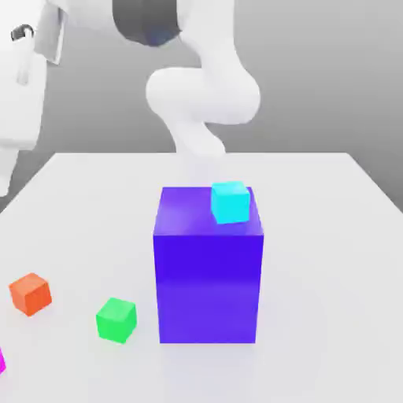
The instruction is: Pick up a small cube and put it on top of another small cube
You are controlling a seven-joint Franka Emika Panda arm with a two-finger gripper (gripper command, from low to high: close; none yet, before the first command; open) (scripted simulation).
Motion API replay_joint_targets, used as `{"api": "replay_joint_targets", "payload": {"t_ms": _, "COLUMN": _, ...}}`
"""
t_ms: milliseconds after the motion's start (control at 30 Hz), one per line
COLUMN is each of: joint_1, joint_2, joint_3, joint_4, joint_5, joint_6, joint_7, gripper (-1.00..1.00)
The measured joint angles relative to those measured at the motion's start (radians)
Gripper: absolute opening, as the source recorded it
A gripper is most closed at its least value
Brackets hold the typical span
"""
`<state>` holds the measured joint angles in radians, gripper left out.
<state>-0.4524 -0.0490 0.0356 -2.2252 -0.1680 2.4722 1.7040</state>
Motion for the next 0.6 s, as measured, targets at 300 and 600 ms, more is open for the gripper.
{"api": "replay_joint_targets", "payload": {"t_ms": 300, "joint_1": -0.095, "joint_2": 0.314, "joint_3": -0.07, "joint_4": 0.028, "joint_5": 0.092, "joint_6": 0.088, "joint_7": 0.279, "gripper": 0.0}}
{"api": "replay_joint_targets", "payload": {"t_ms": 600, "joint_1": -0.163, "joint_2": 0.617, "joint_3": -0.077, "joint_4": 0.076, "joint_5": 0.222, "joint_6": 0.245, "joint_7": 0.367, "gripper": -1.0}}
